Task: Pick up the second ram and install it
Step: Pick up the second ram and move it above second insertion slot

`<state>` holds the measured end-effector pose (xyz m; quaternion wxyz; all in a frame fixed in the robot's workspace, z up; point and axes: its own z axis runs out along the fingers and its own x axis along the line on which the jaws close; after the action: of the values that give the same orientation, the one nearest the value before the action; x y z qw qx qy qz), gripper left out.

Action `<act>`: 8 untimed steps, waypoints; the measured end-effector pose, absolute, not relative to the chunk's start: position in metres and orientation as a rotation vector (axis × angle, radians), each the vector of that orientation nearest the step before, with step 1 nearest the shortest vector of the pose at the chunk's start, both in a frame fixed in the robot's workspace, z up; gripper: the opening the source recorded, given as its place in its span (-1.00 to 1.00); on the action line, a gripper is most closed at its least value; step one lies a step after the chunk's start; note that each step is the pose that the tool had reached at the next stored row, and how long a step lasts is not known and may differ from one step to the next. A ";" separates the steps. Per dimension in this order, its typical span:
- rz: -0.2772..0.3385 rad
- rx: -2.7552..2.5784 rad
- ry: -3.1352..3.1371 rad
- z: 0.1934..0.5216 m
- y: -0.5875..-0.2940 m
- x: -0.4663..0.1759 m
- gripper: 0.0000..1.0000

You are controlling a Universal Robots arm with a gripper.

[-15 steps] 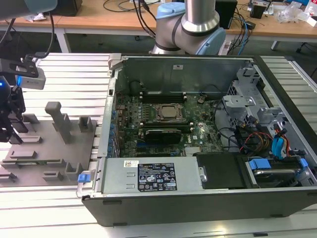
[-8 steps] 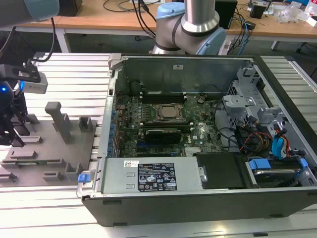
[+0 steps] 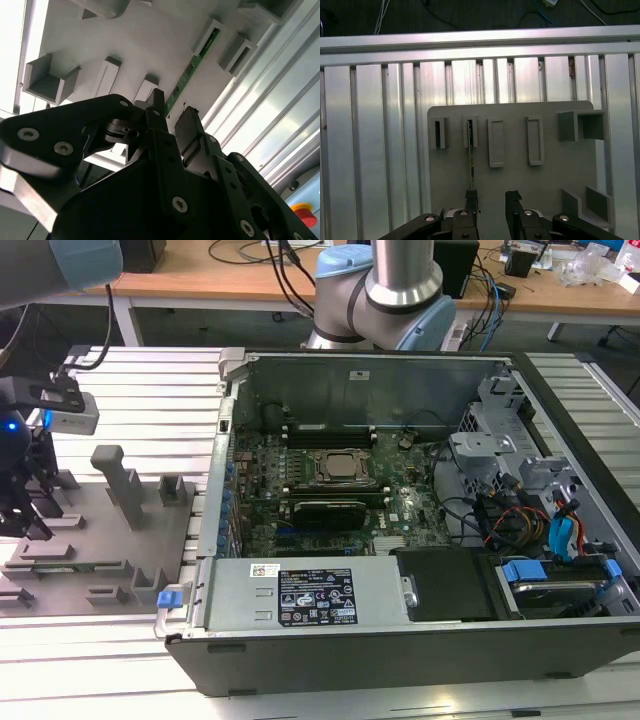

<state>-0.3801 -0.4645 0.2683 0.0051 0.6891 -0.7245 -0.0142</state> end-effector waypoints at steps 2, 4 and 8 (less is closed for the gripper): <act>-0.044 2.158 -2.269 0.267 -0.465 -0.380 -0.28; -0.044 2.158 -2.269 0.264 -0.465 -0.380 -0.28; -0.044 2.158 -2.269 0.260 -0.465 -0.380 -0.28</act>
<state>-0.3800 -0.4648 0.2595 0.0051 0.6891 -0.7245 -0.0142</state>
